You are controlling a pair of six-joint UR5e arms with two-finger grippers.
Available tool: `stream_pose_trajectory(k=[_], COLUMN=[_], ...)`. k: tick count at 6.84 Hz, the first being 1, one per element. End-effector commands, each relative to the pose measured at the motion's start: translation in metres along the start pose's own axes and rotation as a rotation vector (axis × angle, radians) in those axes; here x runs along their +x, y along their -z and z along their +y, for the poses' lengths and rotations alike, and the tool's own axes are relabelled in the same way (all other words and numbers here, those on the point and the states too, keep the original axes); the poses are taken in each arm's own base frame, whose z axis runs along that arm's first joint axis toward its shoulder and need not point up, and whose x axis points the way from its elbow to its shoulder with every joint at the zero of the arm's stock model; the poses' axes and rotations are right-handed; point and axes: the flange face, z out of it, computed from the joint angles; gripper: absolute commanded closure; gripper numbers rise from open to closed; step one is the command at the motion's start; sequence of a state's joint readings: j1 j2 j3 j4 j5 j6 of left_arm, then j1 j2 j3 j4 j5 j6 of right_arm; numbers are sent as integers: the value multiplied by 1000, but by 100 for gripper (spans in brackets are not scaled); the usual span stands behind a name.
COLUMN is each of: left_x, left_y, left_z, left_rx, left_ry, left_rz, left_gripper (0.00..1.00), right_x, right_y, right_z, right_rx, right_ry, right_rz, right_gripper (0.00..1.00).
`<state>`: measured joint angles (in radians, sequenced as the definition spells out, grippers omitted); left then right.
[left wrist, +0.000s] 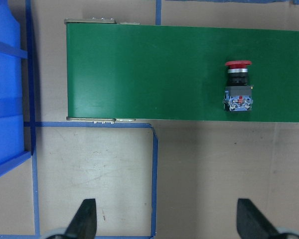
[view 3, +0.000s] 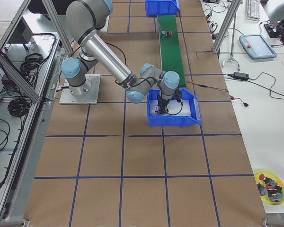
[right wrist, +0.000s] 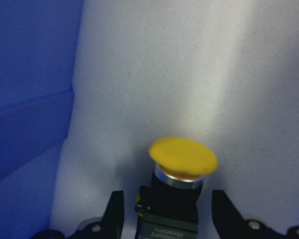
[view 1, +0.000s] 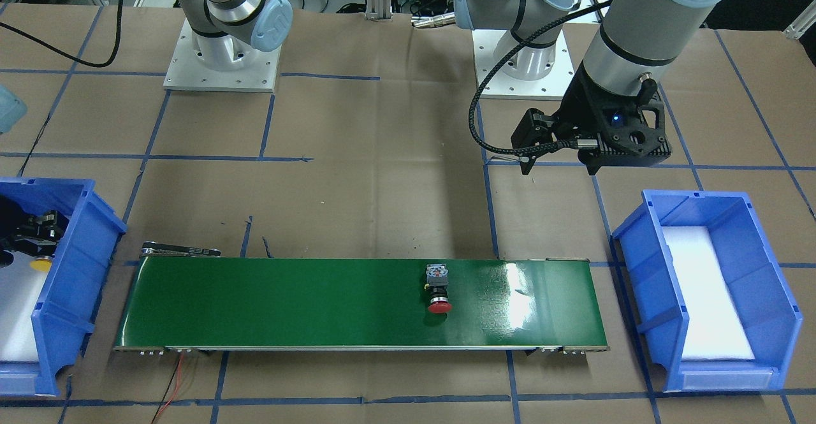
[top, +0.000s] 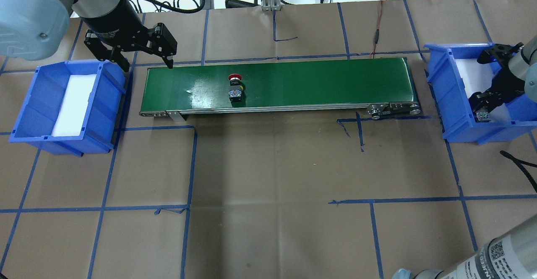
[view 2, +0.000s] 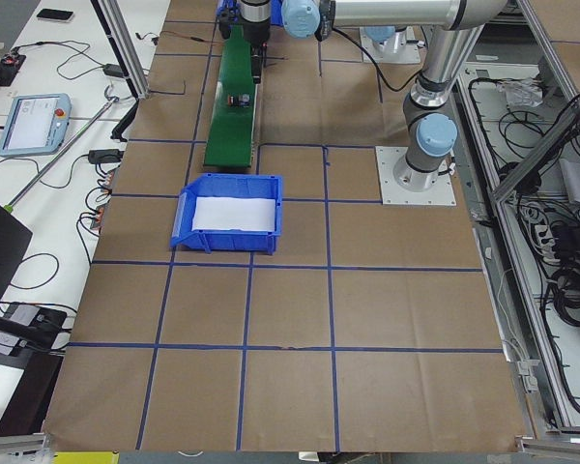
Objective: Transport two buttons from left to right
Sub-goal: 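Lower the yellow button into the right-side bin and open the right gripper, then raise the right gripper and move it back over the conveyor's far end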
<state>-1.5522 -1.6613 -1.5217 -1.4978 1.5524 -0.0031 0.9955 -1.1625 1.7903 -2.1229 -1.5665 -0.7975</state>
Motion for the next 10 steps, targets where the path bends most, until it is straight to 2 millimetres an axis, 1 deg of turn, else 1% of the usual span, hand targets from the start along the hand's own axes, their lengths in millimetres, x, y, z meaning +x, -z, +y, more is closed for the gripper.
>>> stream_pose_trajectory(k=[1,2,3,4,5,6,7,8,9,10], left_x=[0,0,0,0,0,0,0,0,0,0], left_y=[0,0,0,0,-1,0,0,0,-1,0], left_z=[0,0,0,0,0,0,0,0,0,0], left_rx=[1,1,1,1,-1,1,1,1,-1,1], left_ry=[0,0,1,0,1,0,1,0,0,1], left_rz=[0,0,0,0,1,2,2,2,2,2], left_gripper=[0,0,0,0,0,0,0,0,0,0], right_x=[2,2,-2,-2,-2,-14,-47,-90,-153,-222], right_y=[15,44,75,104,141,183,202,215,228,243], right_z=[-1,-2,1,-3,-5,-8,-26,-43,-56,-64], right_rx=[14,43,34,39,49,68,72,98,122,157], right_ry=[-3,-1,-4,-21,-65,-212,-247,-264,-318,-331], right_rz=[23,57,45,50,58,51,55,66,64,68], right_gripper=[0,0,0,0,0,0,0,0,0,0])
